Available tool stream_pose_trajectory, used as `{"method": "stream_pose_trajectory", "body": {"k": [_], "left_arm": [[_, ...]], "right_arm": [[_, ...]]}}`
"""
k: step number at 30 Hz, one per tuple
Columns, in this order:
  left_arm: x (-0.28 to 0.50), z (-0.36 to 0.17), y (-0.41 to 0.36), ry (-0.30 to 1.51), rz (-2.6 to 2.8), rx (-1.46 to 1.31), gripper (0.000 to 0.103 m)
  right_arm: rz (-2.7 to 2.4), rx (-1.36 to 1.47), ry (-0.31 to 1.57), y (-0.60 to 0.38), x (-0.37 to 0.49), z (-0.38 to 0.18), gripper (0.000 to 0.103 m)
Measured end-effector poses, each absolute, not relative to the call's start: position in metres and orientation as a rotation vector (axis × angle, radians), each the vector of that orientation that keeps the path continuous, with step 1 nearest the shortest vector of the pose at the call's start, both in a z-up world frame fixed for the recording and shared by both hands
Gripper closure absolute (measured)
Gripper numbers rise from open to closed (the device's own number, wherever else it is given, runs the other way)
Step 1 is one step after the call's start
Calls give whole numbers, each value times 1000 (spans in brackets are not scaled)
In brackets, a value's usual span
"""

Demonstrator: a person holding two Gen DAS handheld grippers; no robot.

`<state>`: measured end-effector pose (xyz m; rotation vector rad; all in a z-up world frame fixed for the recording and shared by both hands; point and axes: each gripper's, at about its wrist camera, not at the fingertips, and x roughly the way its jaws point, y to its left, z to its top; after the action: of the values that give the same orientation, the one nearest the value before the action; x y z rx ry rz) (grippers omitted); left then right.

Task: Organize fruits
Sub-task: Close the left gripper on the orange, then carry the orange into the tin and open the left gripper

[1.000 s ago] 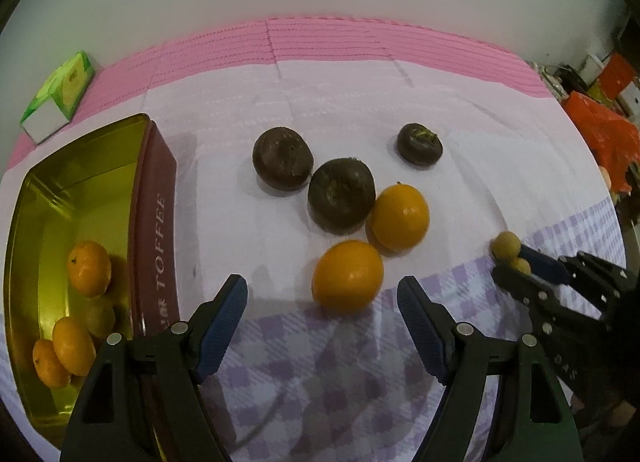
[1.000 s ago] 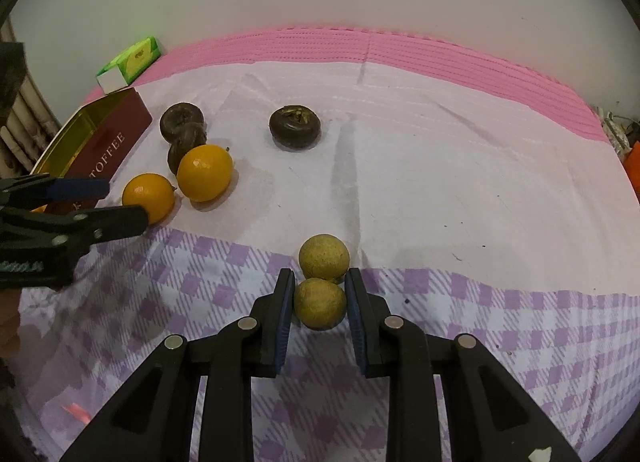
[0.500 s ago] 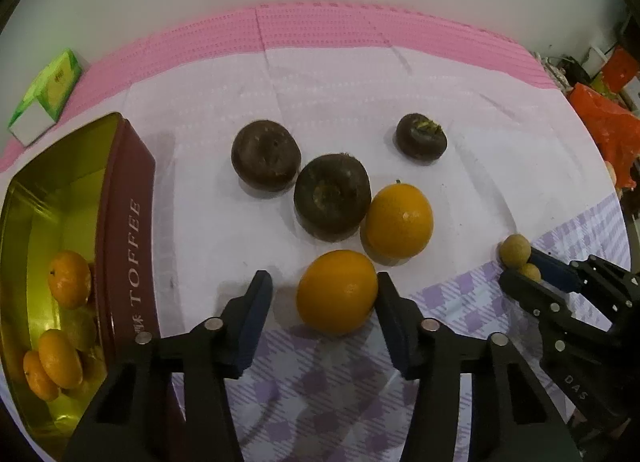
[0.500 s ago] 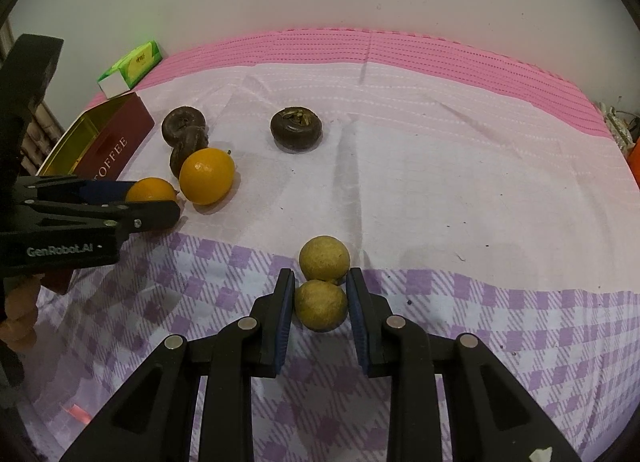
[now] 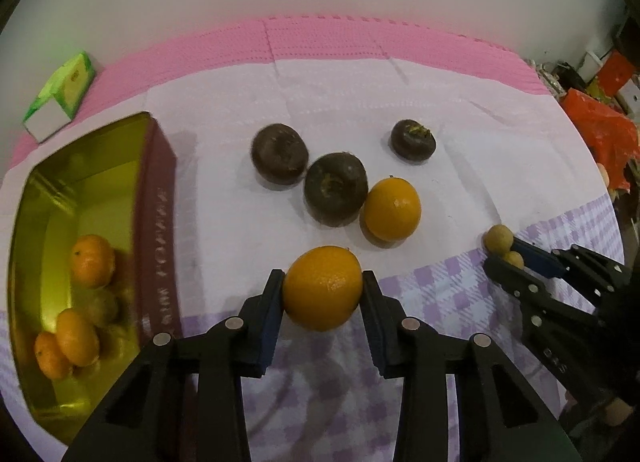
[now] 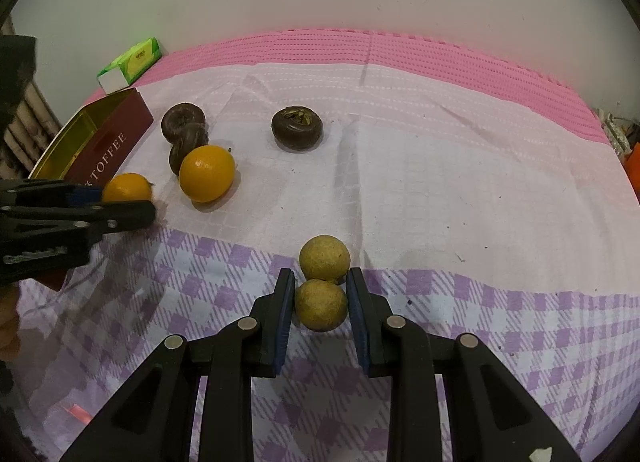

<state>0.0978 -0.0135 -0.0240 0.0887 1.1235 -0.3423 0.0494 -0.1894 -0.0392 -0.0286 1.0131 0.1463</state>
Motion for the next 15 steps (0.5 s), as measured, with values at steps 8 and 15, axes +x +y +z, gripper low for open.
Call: {"method": "stream_pose_trajectory", "body": {"k": [8,15], "left_arm": [[82,6,26,1068,-300,54,65],[70,12,67,1059,-228,55,65]], "right_arm": [[136,-61,1009,-184,48,-40,77],[131,-64,1008,-183,48,-40,77]]}}
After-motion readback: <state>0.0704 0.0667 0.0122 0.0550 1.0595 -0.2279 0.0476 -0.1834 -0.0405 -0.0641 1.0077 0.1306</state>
